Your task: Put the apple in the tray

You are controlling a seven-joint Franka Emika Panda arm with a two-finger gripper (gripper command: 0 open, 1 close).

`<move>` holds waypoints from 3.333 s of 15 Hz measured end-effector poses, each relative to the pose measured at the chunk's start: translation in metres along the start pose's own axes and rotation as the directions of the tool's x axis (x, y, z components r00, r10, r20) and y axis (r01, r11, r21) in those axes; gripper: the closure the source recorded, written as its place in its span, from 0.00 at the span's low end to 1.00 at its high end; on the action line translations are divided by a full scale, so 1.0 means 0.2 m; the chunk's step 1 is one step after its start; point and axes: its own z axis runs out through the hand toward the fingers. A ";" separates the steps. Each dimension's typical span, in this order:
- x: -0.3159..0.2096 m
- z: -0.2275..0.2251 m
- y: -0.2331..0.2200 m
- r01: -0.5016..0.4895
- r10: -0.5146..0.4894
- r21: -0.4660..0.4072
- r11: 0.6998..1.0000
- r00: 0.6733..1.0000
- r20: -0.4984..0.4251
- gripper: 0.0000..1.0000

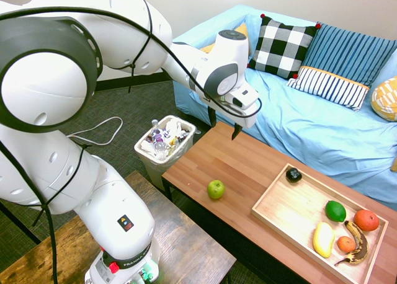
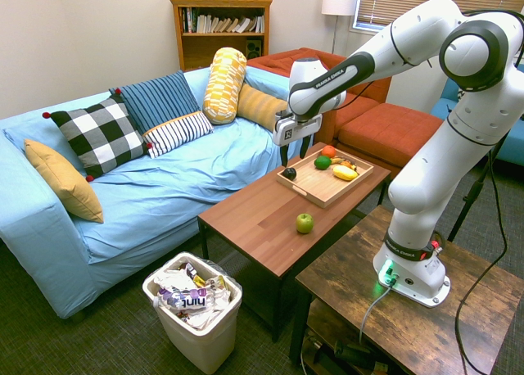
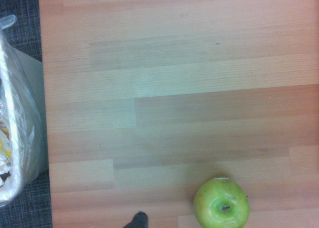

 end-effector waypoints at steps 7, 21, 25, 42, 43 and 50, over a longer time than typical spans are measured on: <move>0.03 0.26 0.04 -0.025 0.028 -0.059 0.998 0.998 0.049 0.00; 0.03 1.19 0.10 -0.089 0.128 -0.241 0.966 0.980 0.152 0.00; 0.03 1.32 0.12 -0.103 0.149 -0.275 0.956 0.977 0.153 0.00; 0.10 1.35 0.16 -0.156 0.192 -0.239 0.958 0.972 0.135 1.00; 0.17 1.27 0.16 -0.170 0.197 -0.218 0.961 0.974 0.109 1.00; 0.80 0.55 0.49 -0.293 0.295 -0.124 0.948 0.956 -0.005 1.00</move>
